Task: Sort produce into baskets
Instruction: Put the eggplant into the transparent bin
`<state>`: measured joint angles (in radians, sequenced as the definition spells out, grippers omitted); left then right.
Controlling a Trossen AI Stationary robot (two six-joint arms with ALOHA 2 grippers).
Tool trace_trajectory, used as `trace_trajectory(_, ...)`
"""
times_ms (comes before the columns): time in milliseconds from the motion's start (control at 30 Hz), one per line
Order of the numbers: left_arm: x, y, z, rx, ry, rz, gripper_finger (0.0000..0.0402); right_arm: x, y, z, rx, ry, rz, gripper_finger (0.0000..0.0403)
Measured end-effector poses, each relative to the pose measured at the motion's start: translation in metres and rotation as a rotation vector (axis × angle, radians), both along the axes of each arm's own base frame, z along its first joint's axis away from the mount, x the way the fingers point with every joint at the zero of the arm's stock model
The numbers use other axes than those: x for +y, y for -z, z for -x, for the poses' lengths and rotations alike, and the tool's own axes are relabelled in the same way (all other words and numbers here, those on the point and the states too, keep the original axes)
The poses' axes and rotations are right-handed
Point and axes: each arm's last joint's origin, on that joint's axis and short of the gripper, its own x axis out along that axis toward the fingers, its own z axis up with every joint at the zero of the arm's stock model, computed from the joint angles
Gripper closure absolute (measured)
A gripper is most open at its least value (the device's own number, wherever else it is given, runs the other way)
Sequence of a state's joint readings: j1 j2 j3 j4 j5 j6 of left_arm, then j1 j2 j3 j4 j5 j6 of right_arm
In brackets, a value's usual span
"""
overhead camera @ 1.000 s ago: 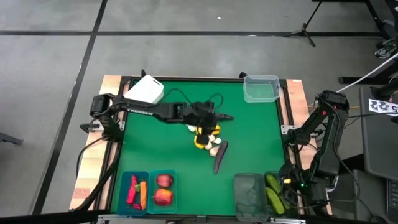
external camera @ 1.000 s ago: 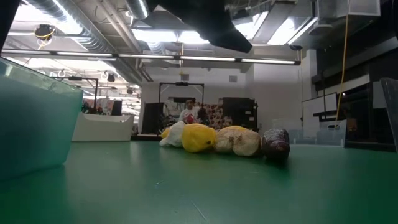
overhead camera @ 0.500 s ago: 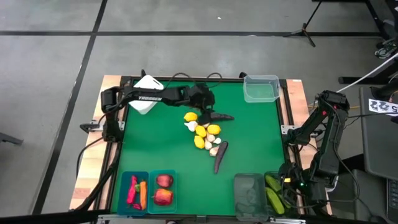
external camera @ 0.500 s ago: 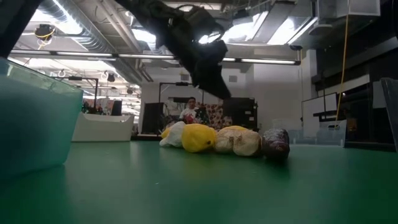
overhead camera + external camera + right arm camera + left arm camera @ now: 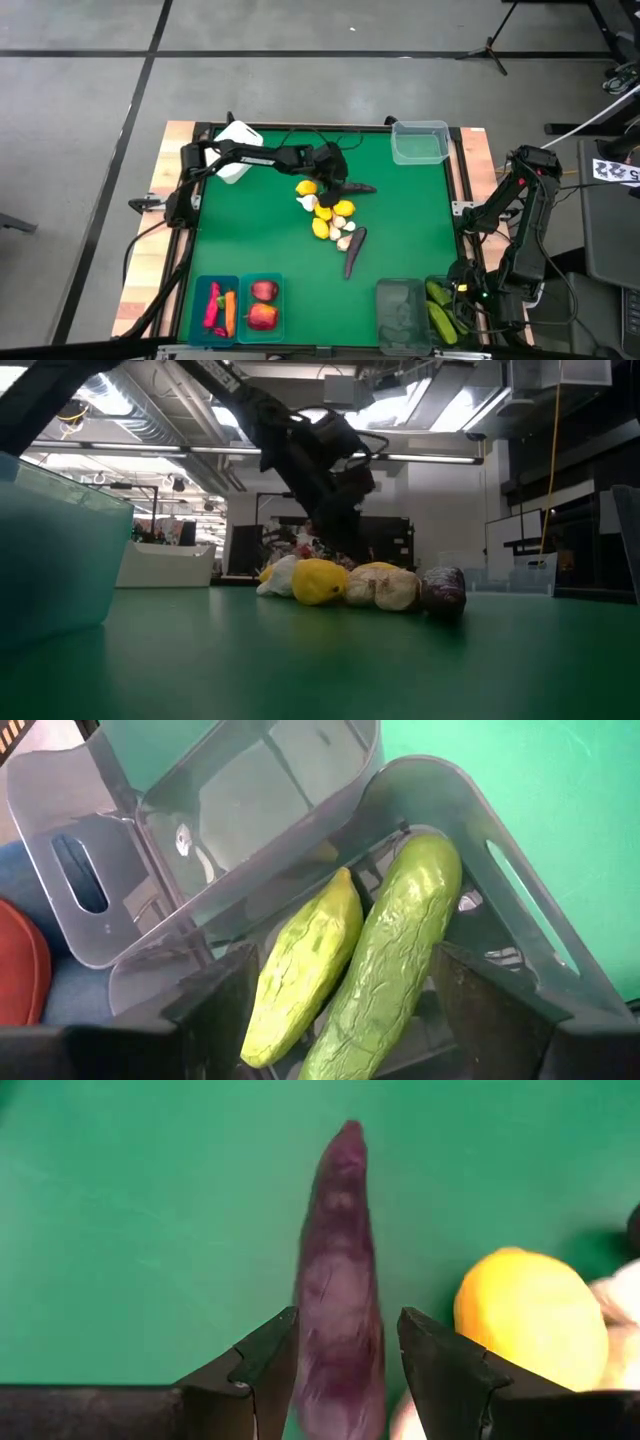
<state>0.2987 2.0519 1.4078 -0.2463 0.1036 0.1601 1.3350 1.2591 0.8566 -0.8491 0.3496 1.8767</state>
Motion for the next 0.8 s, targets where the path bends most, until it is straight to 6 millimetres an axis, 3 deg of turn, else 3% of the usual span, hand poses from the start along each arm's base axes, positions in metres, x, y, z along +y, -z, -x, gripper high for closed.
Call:
trace_trajectory(233, 0.002, 0.017, -0.018, 0.025, 0.015, 0.017, 0.0233, 0.001, 0.000, 0.000, -0.002, 0.000, -0.006, 0.0109)
trace_trajectory(600, -0.002, 0.011, -0.019, 0.142, 0.116, 0.061, 0.0235, 0.000, 0.000, 0.000, -0.001, 0.000, 0.000, 0.0109)
trace_trajectory(800, -0.001, 0.008, -0.021, 0.140, 0.125, 0.044, 0.0288, 0.000, 0.000, 0.000, -0.001, 0.000, -0.001, 0.0109)
